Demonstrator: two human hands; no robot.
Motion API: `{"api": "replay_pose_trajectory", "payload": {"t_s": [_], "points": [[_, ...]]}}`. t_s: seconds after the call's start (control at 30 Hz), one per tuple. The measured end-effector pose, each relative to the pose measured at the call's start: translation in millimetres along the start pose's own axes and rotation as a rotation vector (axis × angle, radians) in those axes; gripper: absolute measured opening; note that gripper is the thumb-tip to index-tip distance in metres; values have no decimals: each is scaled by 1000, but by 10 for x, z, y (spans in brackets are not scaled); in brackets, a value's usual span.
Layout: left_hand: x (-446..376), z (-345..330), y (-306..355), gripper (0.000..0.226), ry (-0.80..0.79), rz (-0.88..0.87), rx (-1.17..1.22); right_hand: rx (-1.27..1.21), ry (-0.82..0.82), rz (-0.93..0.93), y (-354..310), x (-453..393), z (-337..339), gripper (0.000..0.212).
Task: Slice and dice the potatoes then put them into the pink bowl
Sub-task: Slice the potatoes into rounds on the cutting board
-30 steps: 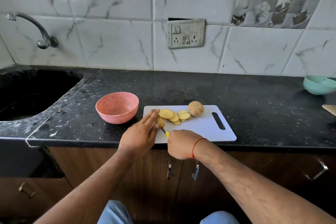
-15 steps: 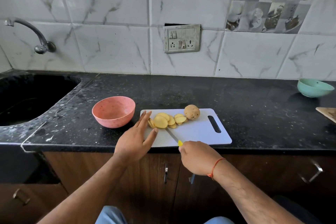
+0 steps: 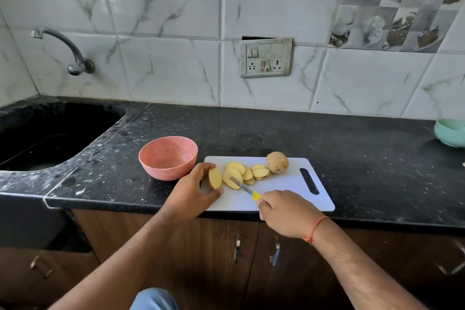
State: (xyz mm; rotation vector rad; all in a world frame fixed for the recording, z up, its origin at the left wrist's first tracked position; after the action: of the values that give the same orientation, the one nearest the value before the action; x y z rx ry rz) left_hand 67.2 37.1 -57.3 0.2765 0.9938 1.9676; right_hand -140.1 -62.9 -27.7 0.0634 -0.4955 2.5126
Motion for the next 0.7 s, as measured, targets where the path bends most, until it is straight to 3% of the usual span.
{"api": "replay_pose_trajectory", "payload": {"t_s": [0.17, 0.33, 0.5, 0.7], "points": [[-58, 1, -58, 104, -46, 22, 21, 225, 98, 24, -141, -82, 61, 35], [-86, 5, -85, 104, -40, 31, 51, 281, 175, -23, -102, -116, 163, 32], [-69, 21, -4, 92, -11, 29, 28, -45, 235, -1, 173, -190, 234, 40], [-94, 8, 53, 94, 23, 58, 57, -571, 556, -36, 877, -140, 503, 39]]}}
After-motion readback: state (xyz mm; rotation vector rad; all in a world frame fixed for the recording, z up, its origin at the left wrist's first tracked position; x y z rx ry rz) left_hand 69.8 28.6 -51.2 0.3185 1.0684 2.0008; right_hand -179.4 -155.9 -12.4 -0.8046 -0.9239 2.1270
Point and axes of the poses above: each hand's wrist, its own x-axis away from the middle knuckle, its own z-axis out of the back of the hand, y = z × x, the point moved 10 cm from there along -x, towards the middle knuckle, and after that the axes turned 4 degrees about z, right-handed, at the moved point
